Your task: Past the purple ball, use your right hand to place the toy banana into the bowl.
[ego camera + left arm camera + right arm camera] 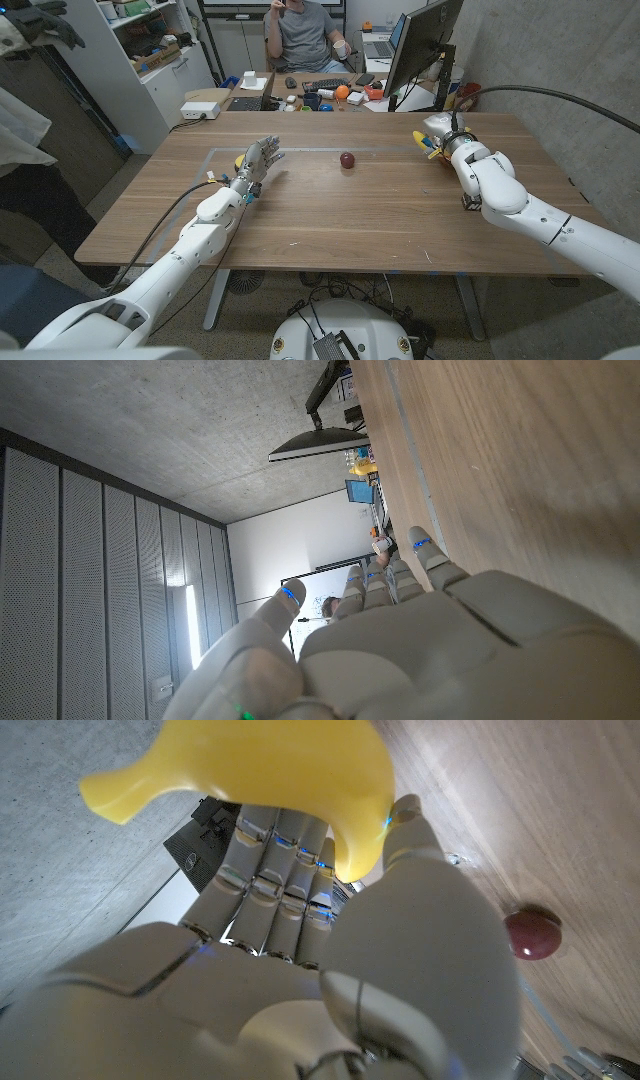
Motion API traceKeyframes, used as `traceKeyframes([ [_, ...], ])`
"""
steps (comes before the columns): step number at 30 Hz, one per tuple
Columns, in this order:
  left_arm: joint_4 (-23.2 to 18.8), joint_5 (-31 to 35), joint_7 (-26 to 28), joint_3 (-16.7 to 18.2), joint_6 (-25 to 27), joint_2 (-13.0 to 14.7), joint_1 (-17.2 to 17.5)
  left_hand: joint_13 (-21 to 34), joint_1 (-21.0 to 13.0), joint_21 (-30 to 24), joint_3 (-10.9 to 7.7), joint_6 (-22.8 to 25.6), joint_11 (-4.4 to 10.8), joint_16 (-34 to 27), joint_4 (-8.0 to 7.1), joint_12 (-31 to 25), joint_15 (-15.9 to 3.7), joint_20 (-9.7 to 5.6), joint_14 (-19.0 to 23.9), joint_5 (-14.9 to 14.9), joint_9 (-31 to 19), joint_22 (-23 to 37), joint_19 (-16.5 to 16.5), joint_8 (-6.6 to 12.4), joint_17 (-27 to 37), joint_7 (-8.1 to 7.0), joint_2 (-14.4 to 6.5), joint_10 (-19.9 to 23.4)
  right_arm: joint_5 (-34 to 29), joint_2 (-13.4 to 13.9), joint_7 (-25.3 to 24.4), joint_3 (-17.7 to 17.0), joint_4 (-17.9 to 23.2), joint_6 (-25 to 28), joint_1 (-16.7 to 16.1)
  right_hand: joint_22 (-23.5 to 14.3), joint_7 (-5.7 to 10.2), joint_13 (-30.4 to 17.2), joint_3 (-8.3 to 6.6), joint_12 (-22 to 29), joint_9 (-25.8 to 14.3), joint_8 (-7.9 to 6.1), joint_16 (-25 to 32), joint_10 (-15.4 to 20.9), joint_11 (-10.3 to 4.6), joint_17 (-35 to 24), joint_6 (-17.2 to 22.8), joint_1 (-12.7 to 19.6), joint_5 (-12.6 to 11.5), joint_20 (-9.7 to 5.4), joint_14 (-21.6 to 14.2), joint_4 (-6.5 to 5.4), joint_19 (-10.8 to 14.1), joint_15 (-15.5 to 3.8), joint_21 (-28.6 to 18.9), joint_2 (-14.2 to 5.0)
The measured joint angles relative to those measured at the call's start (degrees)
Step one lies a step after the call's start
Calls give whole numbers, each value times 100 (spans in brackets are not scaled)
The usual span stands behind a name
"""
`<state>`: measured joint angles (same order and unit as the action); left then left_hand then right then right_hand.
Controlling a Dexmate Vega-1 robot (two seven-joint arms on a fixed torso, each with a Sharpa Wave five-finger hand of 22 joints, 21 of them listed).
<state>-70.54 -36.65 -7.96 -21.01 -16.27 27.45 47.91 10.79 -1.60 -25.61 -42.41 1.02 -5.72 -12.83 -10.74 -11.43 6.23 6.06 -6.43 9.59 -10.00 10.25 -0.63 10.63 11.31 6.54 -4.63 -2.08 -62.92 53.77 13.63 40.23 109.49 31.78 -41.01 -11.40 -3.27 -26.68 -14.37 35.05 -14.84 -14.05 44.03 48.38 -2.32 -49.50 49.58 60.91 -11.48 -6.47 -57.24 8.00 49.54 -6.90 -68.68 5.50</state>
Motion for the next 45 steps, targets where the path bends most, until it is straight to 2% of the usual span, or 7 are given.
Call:
traceKeyframes([
  [14, -115, 7, 79, 24, -1, 32, 93, 0, 23, 44, 23, 0, 0, 0, -24, 0, 0, 0, 0, 0, 0, 0, 0, 0, 0, 0, 23, 0, -154, -147, -199, 134, -465, -135, 282, 22, -1, 5, -7, 0, -1, -16, -129, 32, 31, 13, 42, 0, -1, 75, 11, 5, -214, -11, -10, 0],
  [17, -144, 9, 98, 28, -2, 39, 115, 0, 23, 44, 23, 0, 0, 0, -24, 0, 0, 0, 0, 0, 0, 0, 0, 0, 0, 0, 23, 0, -175, -211, -245, 190, -693, -151, 419, 22, -1, 13, -61, 0, -1, -16, -172, 32, 31, 5, 42, 0, 0, 94, 11, -4, -234, -11, -10, 0],
  [24, -219, 12, 154, 49, -2, 67, 177, 0, 23, 44, 23, 0, 0, 0, -23, 0, 0, 0, 0, 0, 0, 0, 0, 0, 0, 0, 23, 0, -236, -290, -308, 279, -955, -152, 578, 50, -1, 13, -68, 0, -1, -16, -198, 33, 31, -2, 42, 0, 4, 66, 11, -11, -266, -11, -43, 0],
  [28, -287, 17, 195, 63, -2, 91, 229, 0, 23, 44, 23, 0, 0, 0, -23, 0, 0, 0, 0, 0, 0, 0, 0, 0, 0, 0, 23, 0, -271, -343, -369, 351, -1159, -109, 684, 50, -1, 2, -68, 0, -1, -15, -232, 33, 31, 13, 42, 0, 4, 104, 10, -11, -345, -11, -43, 0],
  [43, -498, 64, 362, 87, 49, 150, 347, 0, 22, 44, 23, 0, 0, 0, -23, 0, 0, 0, 0, 0, 0, 0, 0, 0, 0, 0, 23, 0, -190, -350, -515, 466, -1603, 97, 859, 76, -11, 13, -69, 0, -1, -6, -305, 33, 31, 21, 52, 0, -19, 136, 10, -12, -460, -10, -43, 0],
  [45, -529, 74, 381, 87, 62, 156, 358, 0, 22, 44, 23, 0, 0, 0, -23, 0, 0, 0, 0, 0, 0, 0, 0, 0, 0, 0, 23, 0, -147, -350, -533, 484, -1674, 125, 892, 75, -12, 13, -69, 0, -1, 3, -306, 46, 19, 22, 53, 0, -19, 177, 10, -12, -501, -10, -43, 0],
])
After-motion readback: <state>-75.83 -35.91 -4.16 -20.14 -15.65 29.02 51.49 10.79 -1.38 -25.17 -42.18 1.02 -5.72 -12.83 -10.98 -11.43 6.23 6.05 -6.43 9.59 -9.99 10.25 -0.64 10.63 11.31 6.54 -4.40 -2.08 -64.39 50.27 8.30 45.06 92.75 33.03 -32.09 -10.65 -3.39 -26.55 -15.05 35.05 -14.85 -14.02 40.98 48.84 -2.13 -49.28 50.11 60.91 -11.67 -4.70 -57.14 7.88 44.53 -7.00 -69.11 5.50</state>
